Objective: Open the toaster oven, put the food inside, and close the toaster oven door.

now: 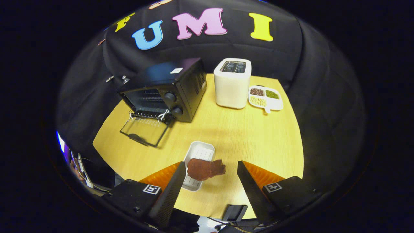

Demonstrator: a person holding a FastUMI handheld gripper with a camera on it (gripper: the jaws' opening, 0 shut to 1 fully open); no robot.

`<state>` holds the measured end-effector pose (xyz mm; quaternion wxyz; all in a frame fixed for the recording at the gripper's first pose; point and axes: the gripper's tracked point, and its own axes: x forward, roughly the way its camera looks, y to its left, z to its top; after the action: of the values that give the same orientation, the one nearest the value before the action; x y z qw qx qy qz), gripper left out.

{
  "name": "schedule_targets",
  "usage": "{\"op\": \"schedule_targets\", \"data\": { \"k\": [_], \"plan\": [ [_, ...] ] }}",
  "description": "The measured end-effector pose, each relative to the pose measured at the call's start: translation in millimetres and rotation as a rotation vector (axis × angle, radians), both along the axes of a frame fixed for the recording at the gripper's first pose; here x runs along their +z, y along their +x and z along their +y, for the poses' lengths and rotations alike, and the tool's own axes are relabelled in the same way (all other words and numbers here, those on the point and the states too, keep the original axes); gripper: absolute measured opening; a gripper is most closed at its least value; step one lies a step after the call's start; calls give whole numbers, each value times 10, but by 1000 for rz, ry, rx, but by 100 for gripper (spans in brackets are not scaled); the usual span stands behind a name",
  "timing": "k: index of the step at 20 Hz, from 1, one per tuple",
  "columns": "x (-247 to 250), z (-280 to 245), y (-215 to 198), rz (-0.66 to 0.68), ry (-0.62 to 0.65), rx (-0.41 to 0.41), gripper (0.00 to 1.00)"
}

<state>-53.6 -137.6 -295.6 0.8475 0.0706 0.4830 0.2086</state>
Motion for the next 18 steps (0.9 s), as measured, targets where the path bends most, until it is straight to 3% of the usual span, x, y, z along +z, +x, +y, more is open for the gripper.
{"op": "schedule_targets", "data": {
  "k": [4,7,10,13,15,18],
  "plan": [
    [-306,0,19,140,92,21,97],
    [-520,77,9,251,169,31,78],
    [-664,203,4,324,257,39,69],
    [-737,235,-17,377,290,39,45],
    [-642,319,-28,389,376,26,27],
    [-598,268,-12,339,362,32,14]
  ]
}}
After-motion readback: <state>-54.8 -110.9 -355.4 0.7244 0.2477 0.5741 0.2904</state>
